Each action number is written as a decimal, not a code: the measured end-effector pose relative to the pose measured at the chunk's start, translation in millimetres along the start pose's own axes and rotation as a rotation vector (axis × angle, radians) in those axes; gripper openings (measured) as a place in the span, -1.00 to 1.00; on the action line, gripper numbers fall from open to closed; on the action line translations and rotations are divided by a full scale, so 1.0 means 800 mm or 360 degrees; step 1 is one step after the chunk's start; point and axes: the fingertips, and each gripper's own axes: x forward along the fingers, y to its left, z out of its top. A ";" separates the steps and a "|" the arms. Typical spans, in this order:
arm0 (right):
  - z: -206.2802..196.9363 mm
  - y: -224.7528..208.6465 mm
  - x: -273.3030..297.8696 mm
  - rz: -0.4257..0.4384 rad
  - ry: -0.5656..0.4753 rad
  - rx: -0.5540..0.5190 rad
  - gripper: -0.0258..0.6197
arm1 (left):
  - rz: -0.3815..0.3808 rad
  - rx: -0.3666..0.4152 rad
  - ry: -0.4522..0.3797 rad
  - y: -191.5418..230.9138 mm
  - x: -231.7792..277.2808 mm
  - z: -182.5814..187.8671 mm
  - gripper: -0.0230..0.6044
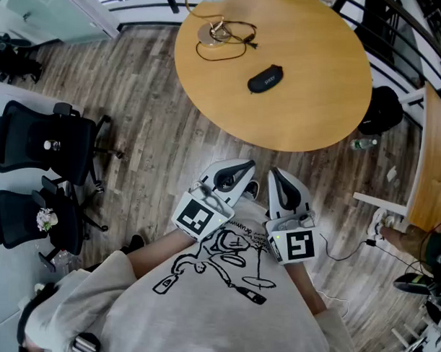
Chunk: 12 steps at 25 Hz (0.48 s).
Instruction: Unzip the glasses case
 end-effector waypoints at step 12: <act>-0.002 -0.001 -0.010 0.0046 -0.0008 0.0008 -0.85 | 0.0019 0.0003 0.0010 -0.010 0.007 -0.002 -0.90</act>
